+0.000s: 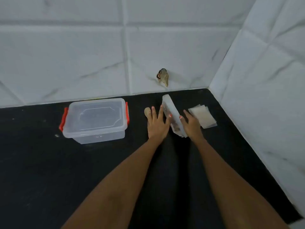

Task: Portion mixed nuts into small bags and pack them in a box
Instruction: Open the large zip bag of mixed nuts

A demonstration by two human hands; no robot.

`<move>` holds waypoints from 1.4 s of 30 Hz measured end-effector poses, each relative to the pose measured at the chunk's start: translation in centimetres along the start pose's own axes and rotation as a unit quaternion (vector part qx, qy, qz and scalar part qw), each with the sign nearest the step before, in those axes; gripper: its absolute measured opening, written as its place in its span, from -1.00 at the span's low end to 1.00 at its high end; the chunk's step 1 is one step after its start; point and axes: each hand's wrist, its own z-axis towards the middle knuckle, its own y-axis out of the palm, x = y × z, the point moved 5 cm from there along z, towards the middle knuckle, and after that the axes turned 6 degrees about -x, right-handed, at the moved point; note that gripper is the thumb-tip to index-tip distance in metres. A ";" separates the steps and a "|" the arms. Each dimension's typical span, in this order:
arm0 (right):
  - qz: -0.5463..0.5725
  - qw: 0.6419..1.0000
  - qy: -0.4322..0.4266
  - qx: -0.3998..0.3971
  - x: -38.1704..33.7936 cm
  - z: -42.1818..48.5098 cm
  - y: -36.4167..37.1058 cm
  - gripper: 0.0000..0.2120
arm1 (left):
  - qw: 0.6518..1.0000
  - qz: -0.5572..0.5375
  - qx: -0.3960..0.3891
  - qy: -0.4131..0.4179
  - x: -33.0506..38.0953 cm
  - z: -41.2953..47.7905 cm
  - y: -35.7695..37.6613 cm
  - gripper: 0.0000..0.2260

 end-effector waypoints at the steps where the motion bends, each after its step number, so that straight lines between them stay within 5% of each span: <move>1: 0.038 0.999 0.019 -0.018 0.3 0.4 0.1 -0.55 | 0.998 -0.055 -0.010 -0.015 0.1 0.2 0.4 -0.46; 8: 0.128 0.985 0.085 -0.081 1.8 1.9 0.7 -0.58 | 0.965 -0.255 -0.018 -0.057 0.2 2.2 2.7 -0.48; 21: 0.236 0.967 0.078 -0.062 1.7 -0.3 0.6 -0.70 | 0.960 -0.276 -0.015 -0.046 0.1 0.6 2.3 -0.51; 42: 0.314 0.936 0.119 -0.105 -0.9 -22.6 2.8 -0.74 | 0.972 -0.215 -0.096 -0.010 -3.0 -20.2 -0.2 -0.51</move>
